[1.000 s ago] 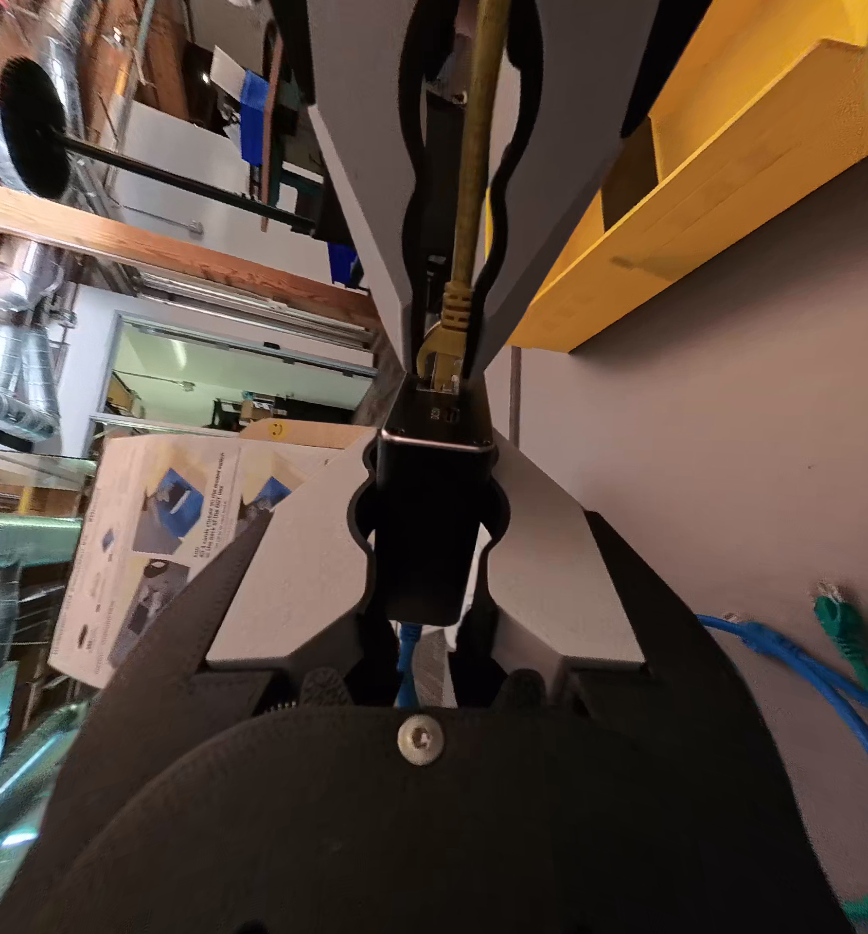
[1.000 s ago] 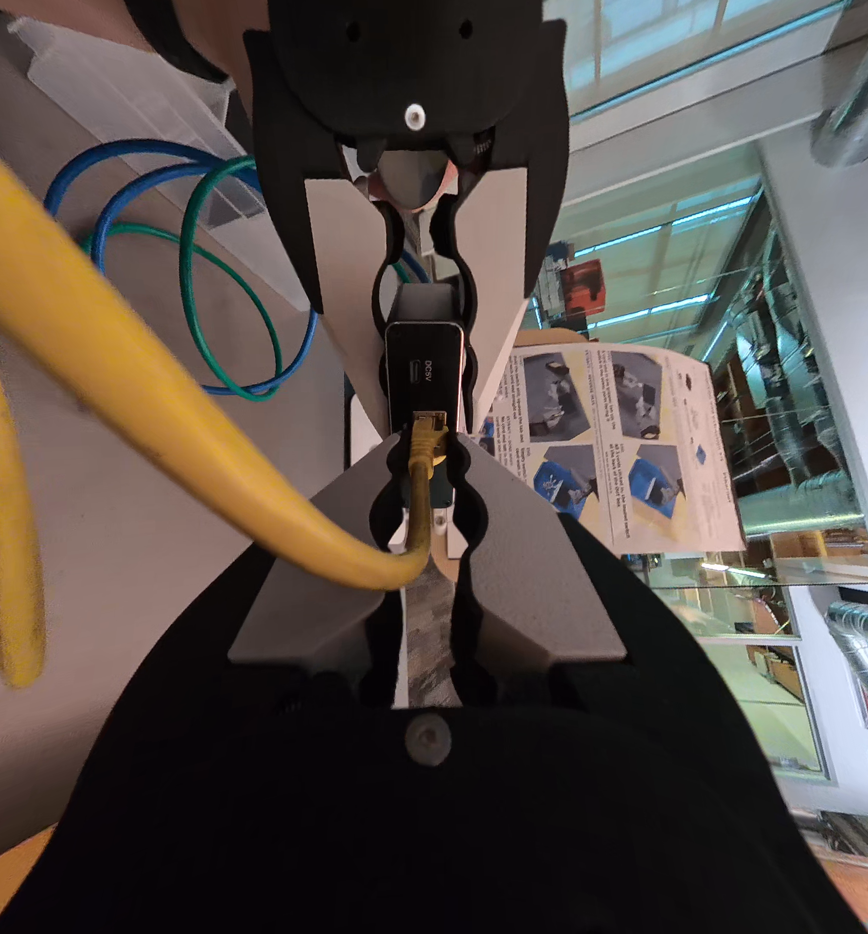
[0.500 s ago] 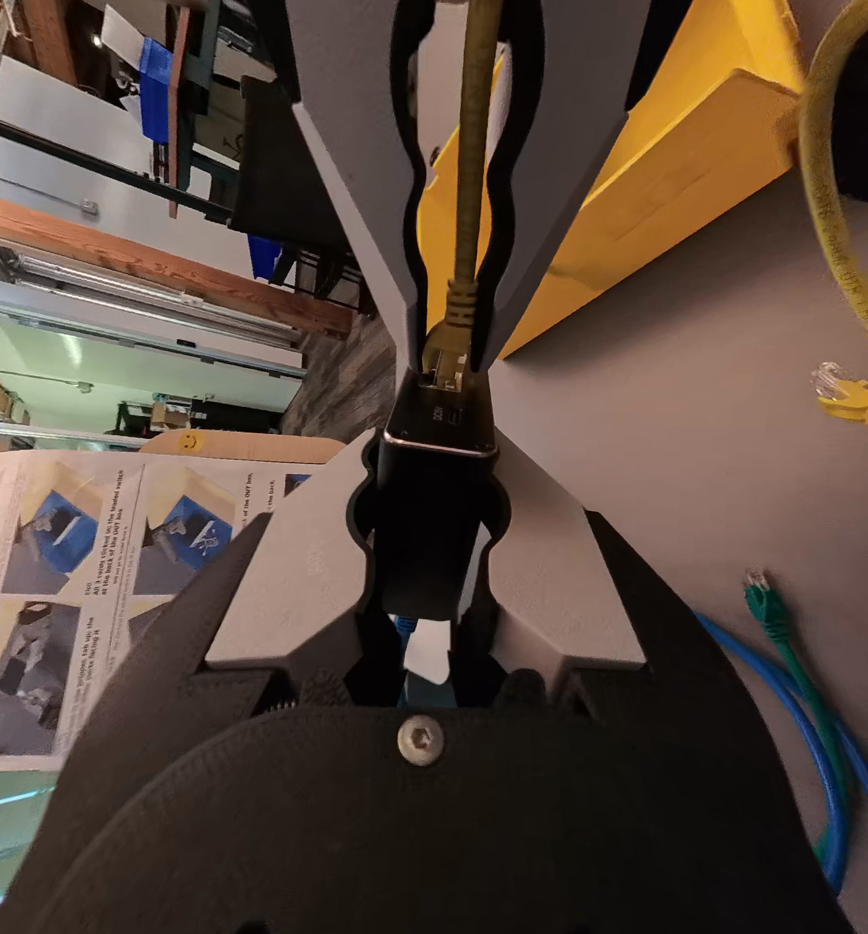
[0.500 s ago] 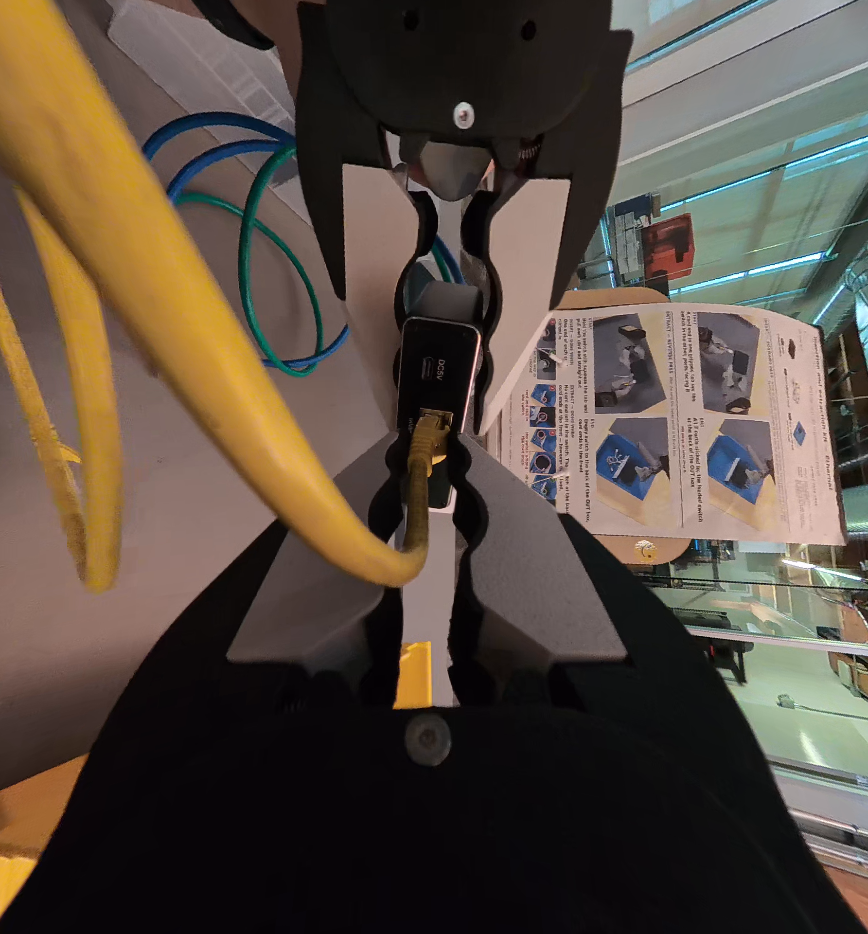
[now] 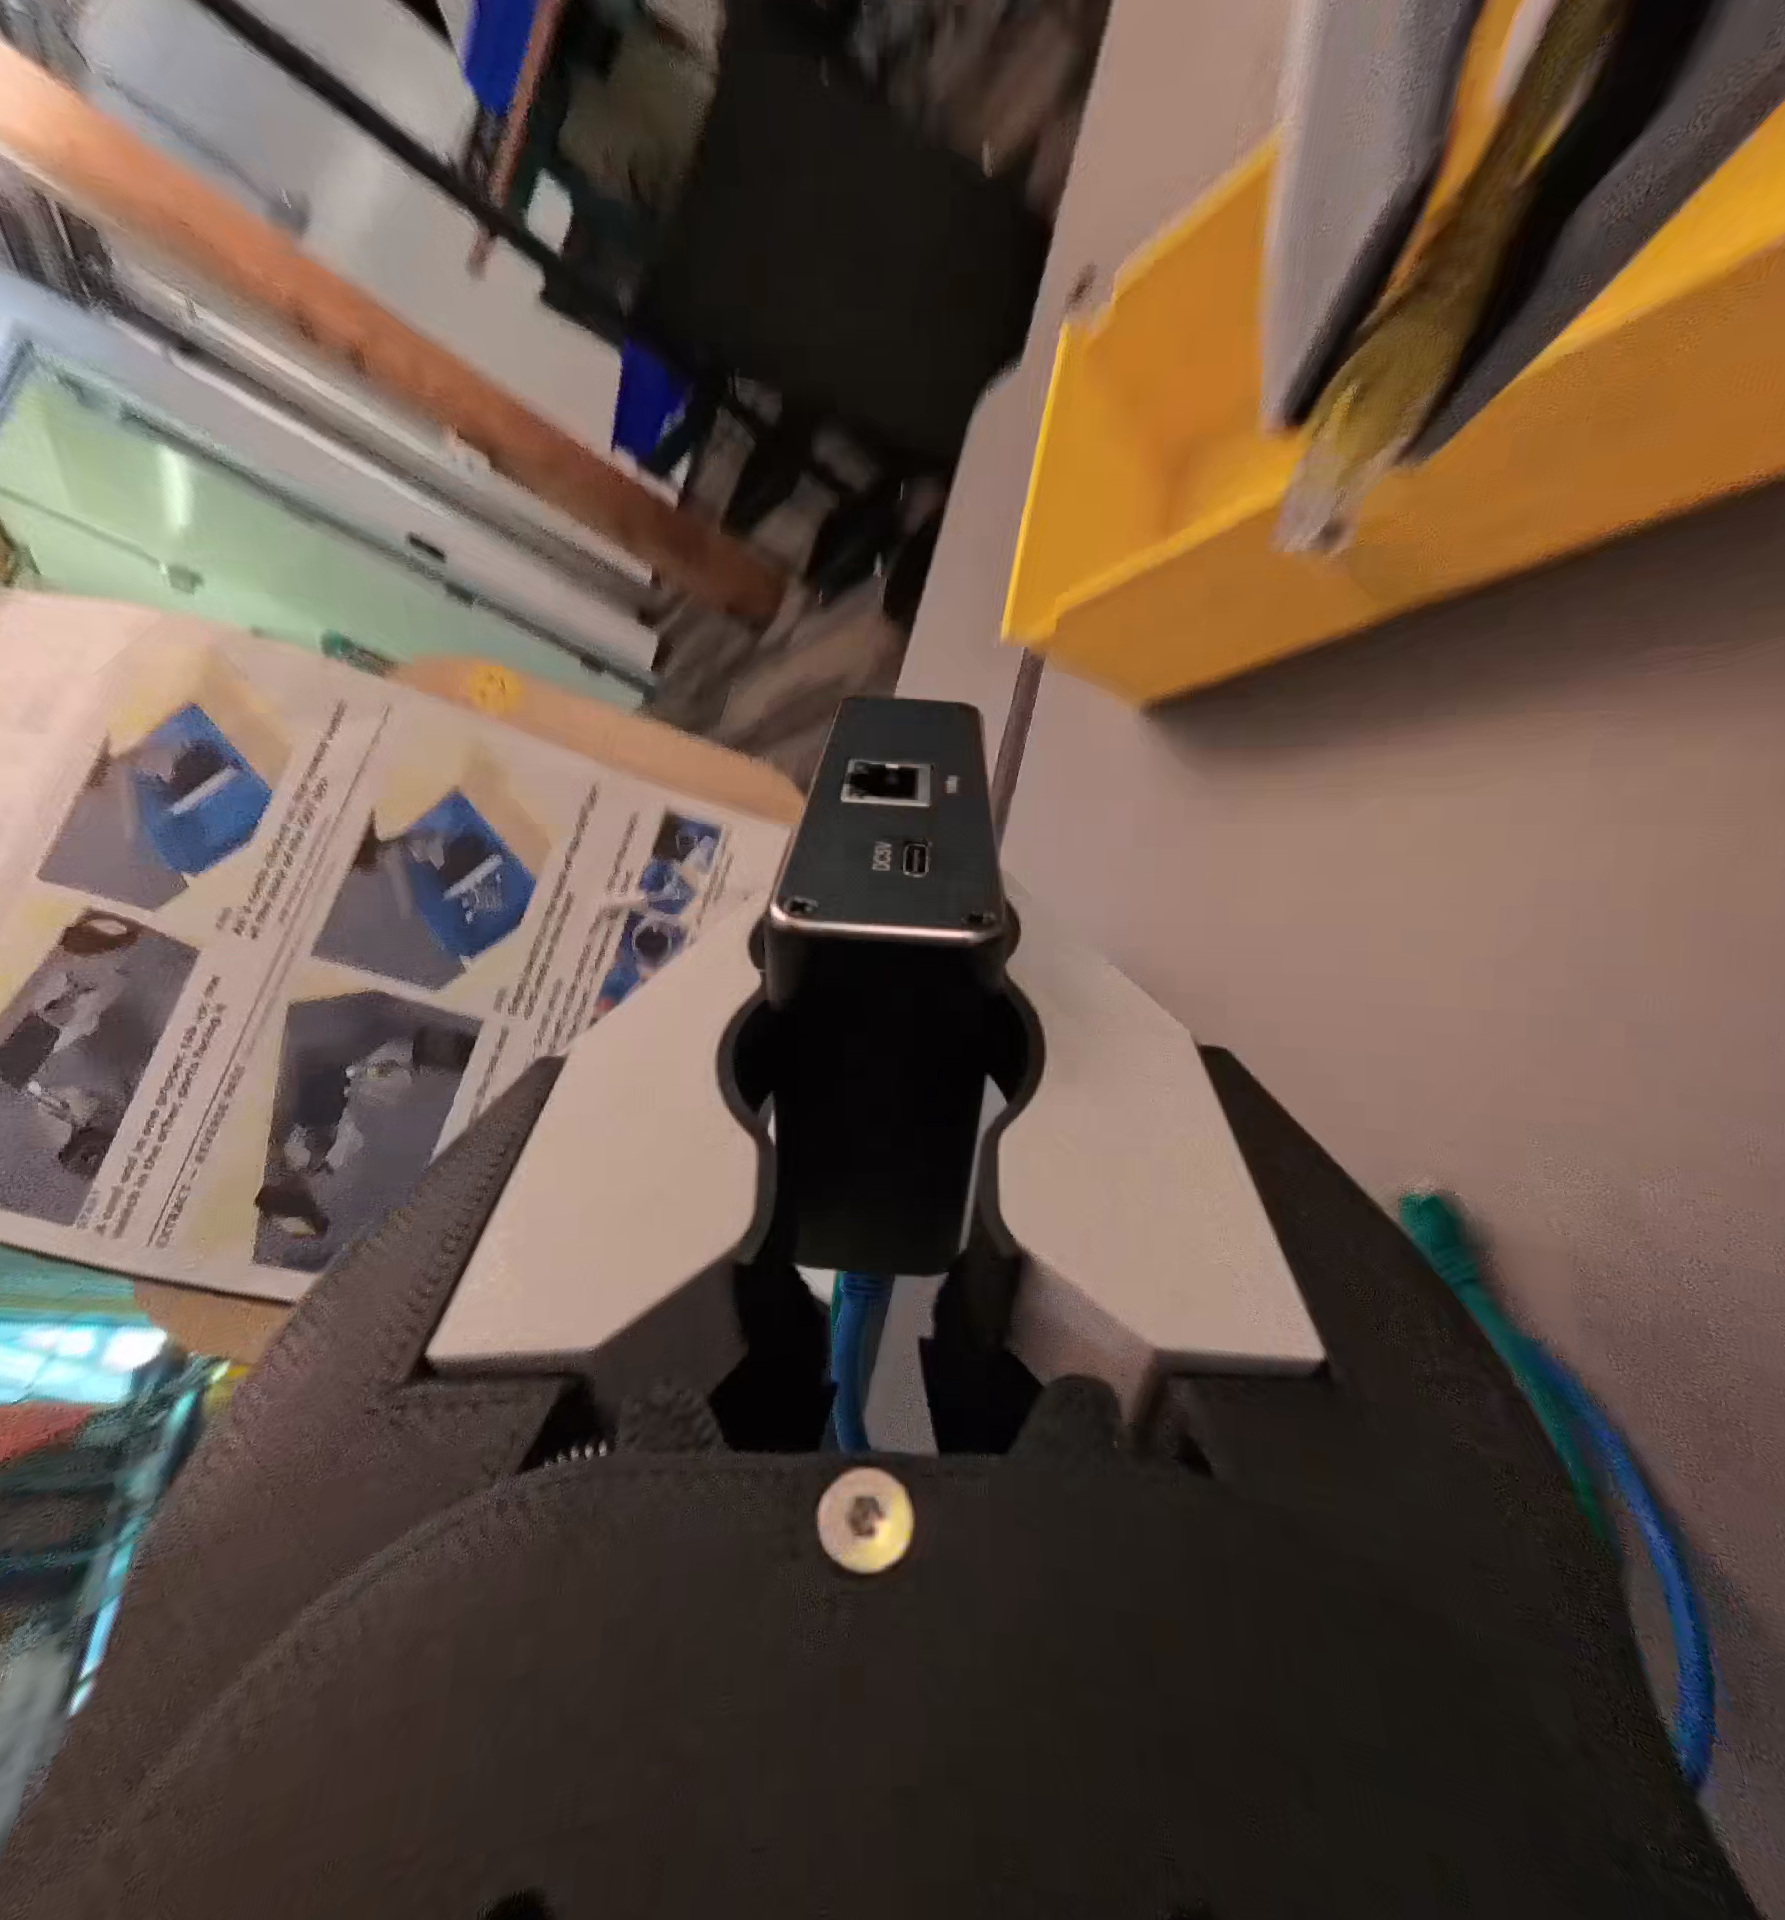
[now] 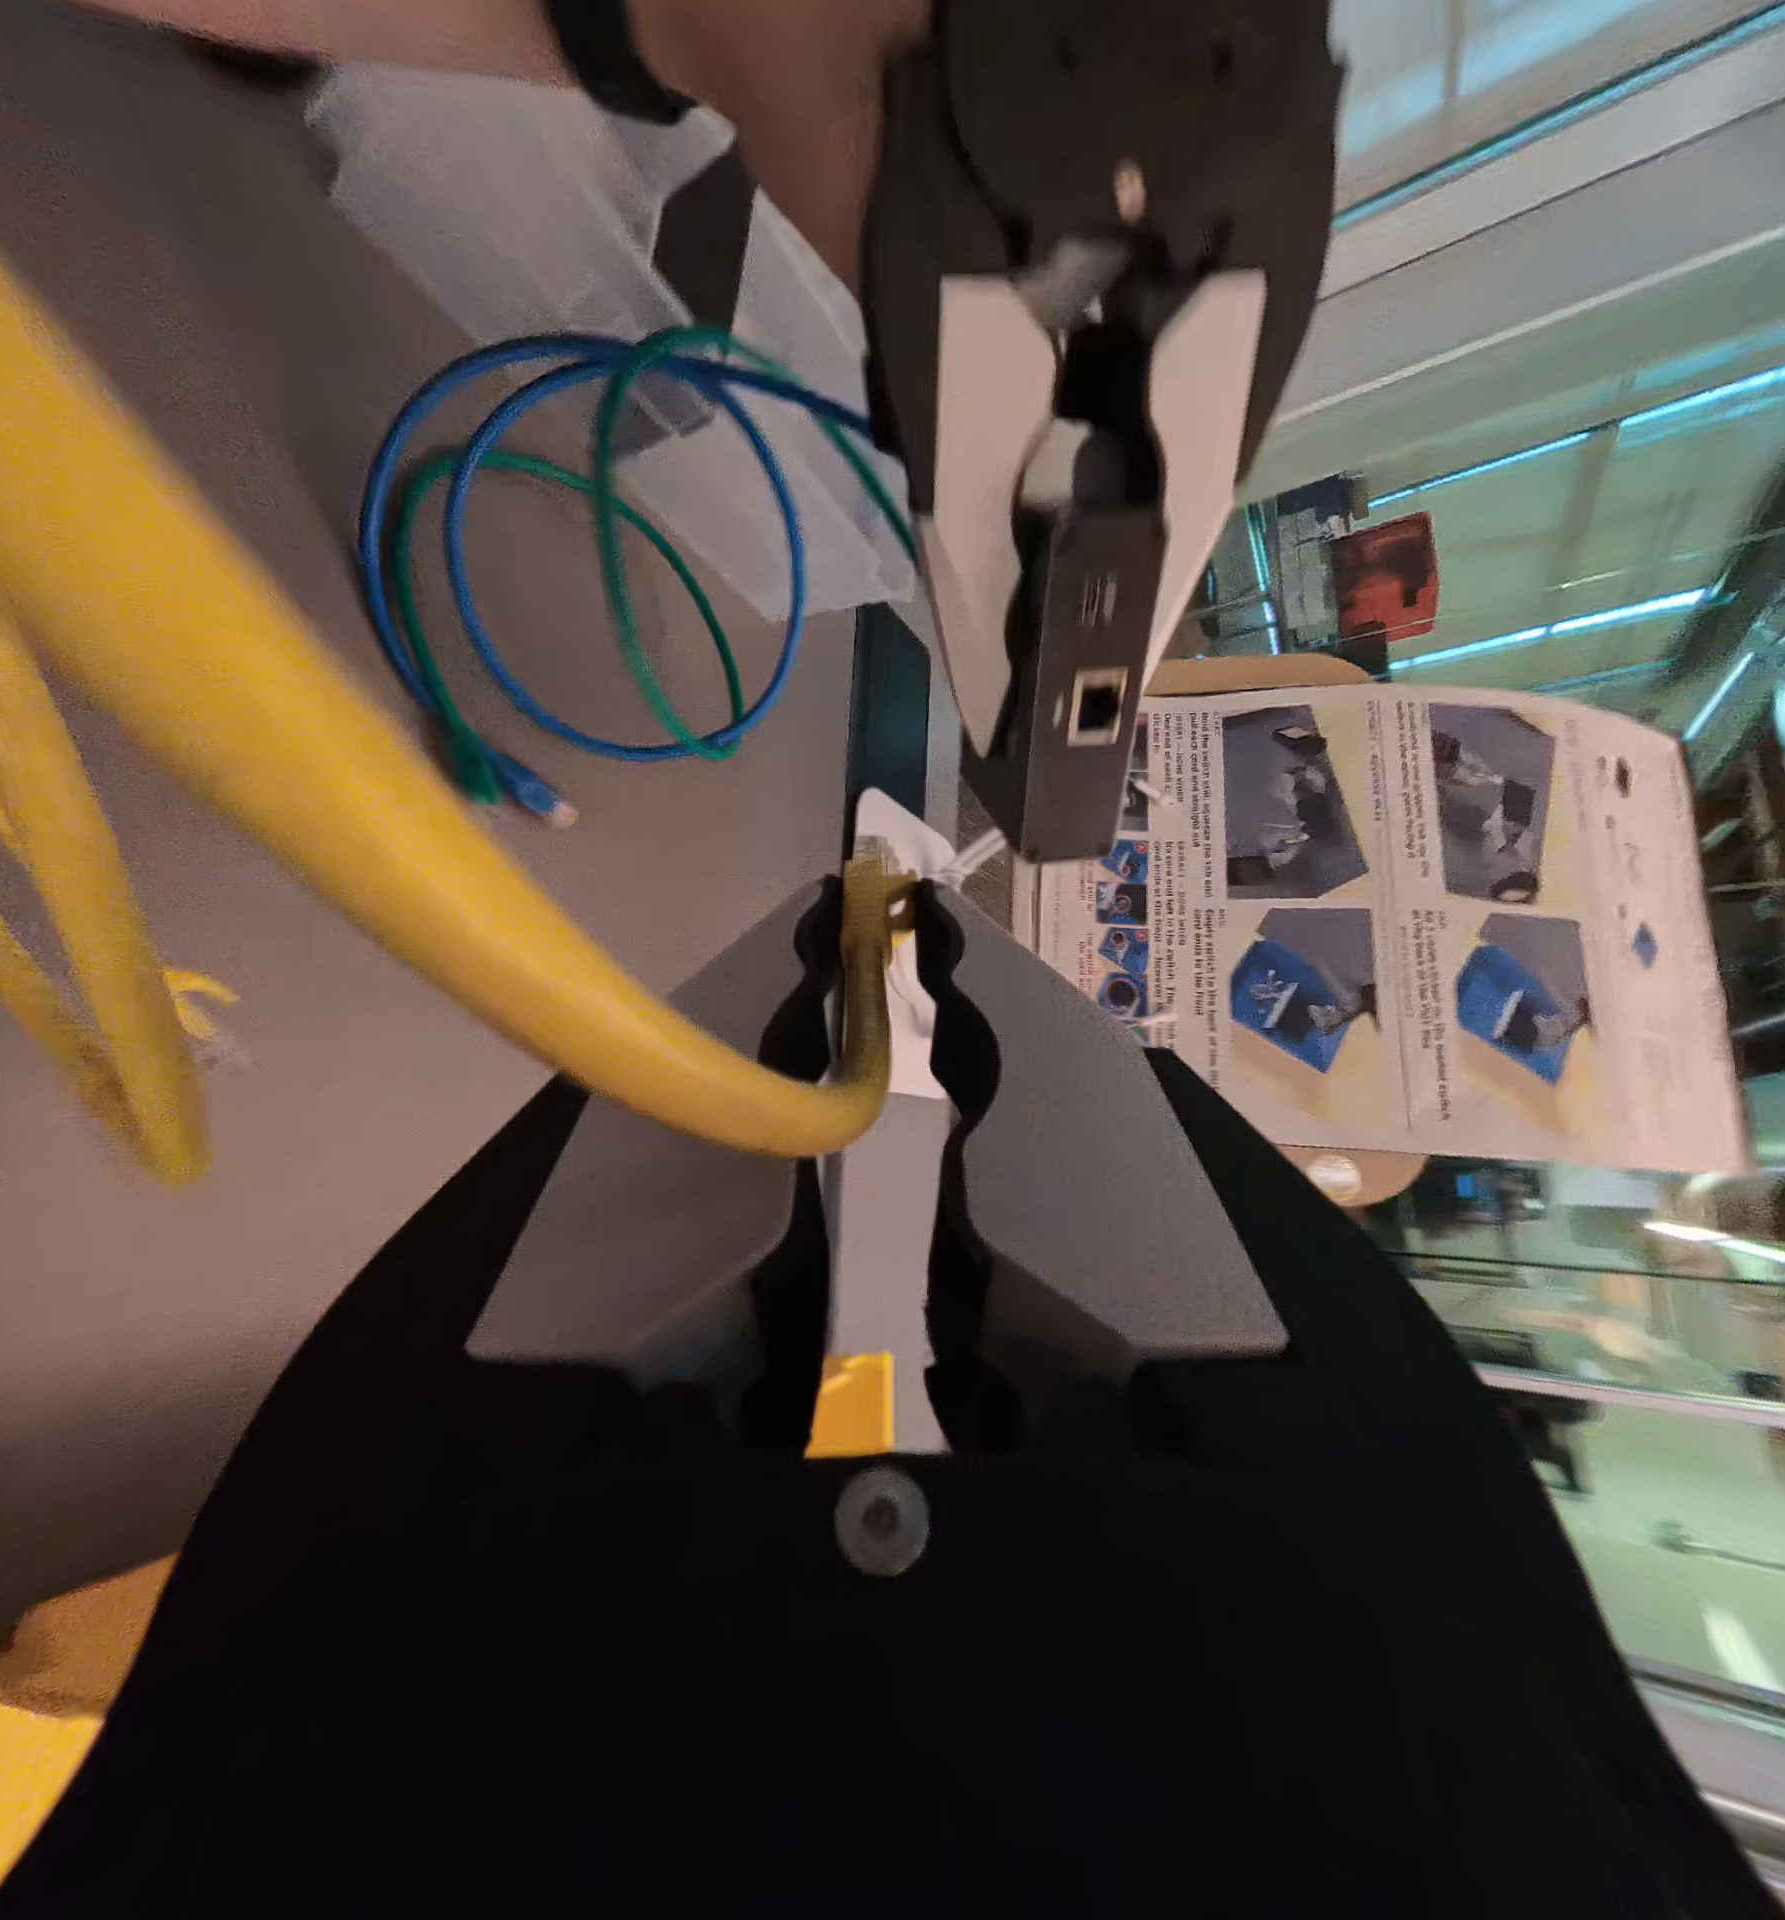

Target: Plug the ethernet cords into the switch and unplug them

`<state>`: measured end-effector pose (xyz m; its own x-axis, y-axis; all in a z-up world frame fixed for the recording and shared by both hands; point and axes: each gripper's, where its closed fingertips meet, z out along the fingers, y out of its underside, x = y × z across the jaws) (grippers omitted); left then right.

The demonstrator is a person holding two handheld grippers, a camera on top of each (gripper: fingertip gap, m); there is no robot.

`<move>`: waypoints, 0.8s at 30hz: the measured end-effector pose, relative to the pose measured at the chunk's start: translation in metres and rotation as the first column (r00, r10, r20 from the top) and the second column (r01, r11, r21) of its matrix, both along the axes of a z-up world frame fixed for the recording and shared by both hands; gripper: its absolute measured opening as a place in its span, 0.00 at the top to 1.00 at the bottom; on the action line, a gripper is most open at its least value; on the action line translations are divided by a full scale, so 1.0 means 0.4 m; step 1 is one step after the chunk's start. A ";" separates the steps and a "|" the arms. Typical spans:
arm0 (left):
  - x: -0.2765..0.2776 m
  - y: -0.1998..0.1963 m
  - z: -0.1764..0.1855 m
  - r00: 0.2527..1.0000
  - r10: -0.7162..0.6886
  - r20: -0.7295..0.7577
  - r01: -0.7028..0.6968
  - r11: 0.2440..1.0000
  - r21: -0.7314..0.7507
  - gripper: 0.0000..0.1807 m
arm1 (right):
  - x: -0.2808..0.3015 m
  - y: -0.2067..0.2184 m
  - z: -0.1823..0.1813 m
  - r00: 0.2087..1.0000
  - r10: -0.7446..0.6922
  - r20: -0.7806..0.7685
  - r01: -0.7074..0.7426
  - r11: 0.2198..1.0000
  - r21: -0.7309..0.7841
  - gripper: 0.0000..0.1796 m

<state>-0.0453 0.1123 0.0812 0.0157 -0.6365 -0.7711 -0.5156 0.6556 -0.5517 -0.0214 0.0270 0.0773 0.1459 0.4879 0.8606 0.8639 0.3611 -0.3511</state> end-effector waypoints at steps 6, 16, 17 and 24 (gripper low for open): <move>-0.048 0.008 0.116 0.973 0.067 0.220 -0.063 0.998 -0.025 0.82 | 0.205 0.042 0.084 0.941 -0.293 -0.172 0.301 0.953 0.023 0.92; -0.104 -0.025 0.195 0.939 0.127 0.320 -0.121 0.992 -0.038 0.82 | 0.673 -0.103 0.102 0.455 -0.808 -0.375 0.817 0.546 -0.185 0.92; -0.101 -0.029 0.195 0.940 0.125 0.318 -0.118 0.992 -0.040 0.82 | 0.701 -0.109 0.066 0.413 -0.851 -0.323 0.838 0.494 -0.233 0.92; -0.064 -0.031 0.156 0.960 0.126 0.250 -0.119 0.992 -0.045 0.82 | 0.759 -0.144 -0.301 0.355 -0.923 0.152 0.707 0.158 -0.690 0.91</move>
